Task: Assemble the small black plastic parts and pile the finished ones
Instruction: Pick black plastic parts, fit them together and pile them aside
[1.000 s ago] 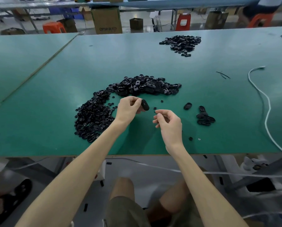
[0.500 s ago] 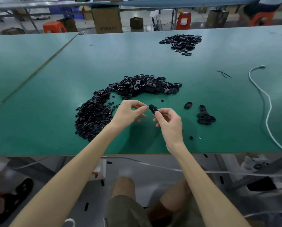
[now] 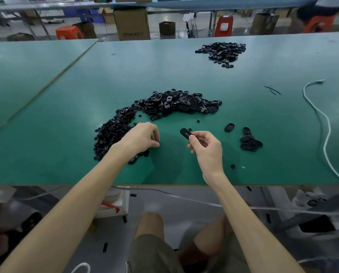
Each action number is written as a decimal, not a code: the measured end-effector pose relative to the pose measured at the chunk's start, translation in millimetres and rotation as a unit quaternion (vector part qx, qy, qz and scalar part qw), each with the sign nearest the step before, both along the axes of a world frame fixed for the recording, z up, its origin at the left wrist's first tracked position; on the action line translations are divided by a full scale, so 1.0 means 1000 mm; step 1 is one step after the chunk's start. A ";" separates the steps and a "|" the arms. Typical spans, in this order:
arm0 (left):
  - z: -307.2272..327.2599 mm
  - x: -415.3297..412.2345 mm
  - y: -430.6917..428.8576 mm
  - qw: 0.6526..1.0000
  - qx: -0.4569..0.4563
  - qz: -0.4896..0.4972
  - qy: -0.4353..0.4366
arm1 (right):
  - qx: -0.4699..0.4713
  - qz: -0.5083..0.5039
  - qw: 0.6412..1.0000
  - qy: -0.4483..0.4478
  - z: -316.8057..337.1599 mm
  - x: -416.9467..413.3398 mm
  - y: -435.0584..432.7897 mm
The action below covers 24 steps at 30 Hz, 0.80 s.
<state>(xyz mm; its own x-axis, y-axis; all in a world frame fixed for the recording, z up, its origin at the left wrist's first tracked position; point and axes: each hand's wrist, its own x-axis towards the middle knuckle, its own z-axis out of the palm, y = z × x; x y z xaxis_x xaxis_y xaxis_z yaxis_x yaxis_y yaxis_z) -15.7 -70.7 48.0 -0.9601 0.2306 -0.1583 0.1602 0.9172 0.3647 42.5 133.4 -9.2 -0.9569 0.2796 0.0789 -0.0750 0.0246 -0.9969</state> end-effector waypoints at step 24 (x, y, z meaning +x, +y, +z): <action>-0.041 0.019 0.074 0.830 0.546 0.113 0.020 | -0.007 -0.036 0.999 0.003 0.000 0.000 0.001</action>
